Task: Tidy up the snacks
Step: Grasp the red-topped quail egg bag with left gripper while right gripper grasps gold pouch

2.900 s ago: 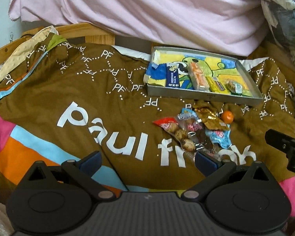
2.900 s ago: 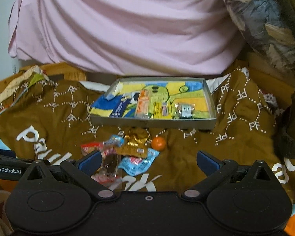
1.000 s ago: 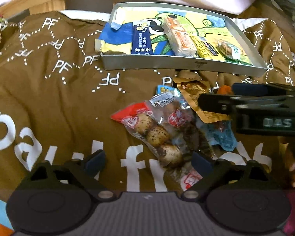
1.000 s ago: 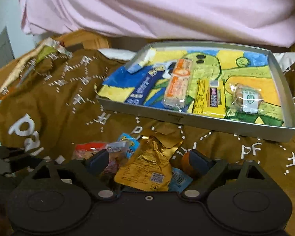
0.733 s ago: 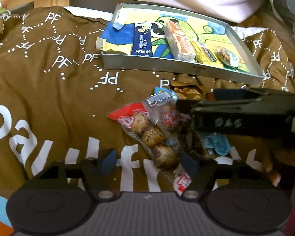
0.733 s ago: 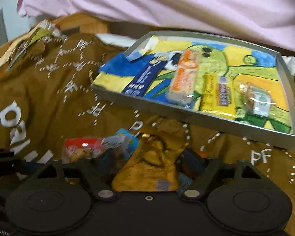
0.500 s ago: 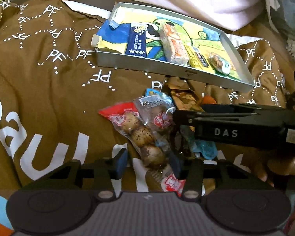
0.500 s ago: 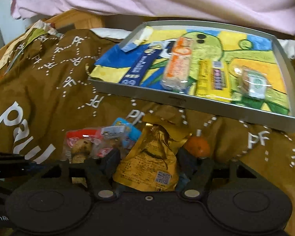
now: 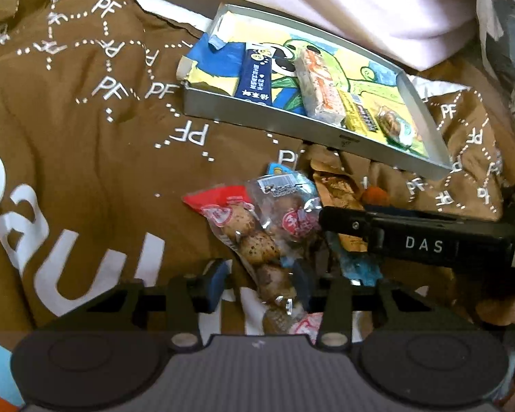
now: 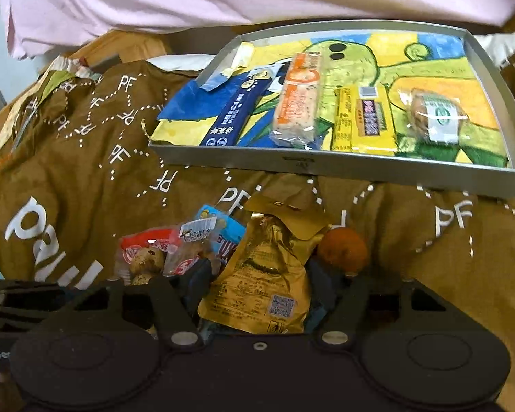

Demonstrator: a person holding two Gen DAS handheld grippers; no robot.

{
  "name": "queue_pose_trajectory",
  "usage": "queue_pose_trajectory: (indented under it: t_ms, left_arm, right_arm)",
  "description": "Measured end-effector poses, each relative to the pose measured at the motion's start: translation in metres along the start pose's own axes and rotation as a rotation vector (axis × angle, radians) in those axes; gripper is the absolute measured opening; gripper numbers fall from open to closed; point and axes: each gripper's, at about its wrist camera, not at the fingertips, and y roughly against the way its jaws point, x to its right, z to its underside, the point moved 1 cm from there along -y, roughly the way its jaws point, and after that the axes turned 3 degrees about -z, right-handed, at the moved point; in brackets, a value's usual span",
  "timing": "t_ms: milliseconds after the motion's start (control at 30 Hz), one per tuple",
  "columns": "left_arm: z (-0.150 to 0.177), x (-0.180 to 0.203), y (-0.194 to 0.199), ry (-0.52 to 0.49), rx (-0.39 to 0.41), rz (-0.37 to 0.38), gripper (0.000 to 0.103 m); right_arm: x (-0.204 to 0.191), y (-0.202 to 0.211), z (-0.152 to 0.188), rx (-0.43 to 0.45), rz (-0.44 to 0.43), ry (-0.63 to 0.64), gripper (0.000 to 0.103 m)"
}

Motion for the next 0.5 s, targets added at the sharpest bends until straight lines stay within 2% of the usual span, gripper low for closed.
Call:
queue_pose_trajectory:
  t_ms: [33, 100, 133, 267, 367, 433, 500]
  left_arm:
    - [0.000, -0.001, 0.001, 0.012, -0.001, 0.009, 0.037]
    - [0.001, -0.002, 0.002, 0.023, 0.002, 0.016, 0.034]
    - [0.001, -0.001, 0.002, 0.028, 0.006, 0.018, 0.032]
    - [0.001, -0.002, 0.002, 0.041, 0.010, 0.023, 0.033]
    - [0.000, -0.007, -0.001, 0.080, 0.003, 0.024, 0.041]
    - [-0.002, -0.010, -0.004, 0.101, 0.006, 0.026, 0.042]
    - [-0.005, -0.011, -0.009, 0.113, 0.004, 0.027, 0.042]
  right_arm:
    - [-0.002, 0.003, 0.001, 0.000, 0.009, 0.014, 0.060]
    - [-0.005, 0.009, 0.004, -0.001, 0.022, 0.028, 0.046]
    - [-0.004, 0.013, 0.005, -0.010, 0.023, 0.021, 0.043]
    - [-0.001, 0.018, 0.013, -0.021, 0.012, 0.025, 0.043]
    - [-0.002, 0.017, 0.011, -0.010, 0.014, 0.028, 0.044]
    - [0.000, 0.017, 0.011, -0.008, 0.005, 0.019, 0.047]
    - [0.002, 0.017, 0.011, -0.008, -0.016, 0.000, 0.054]
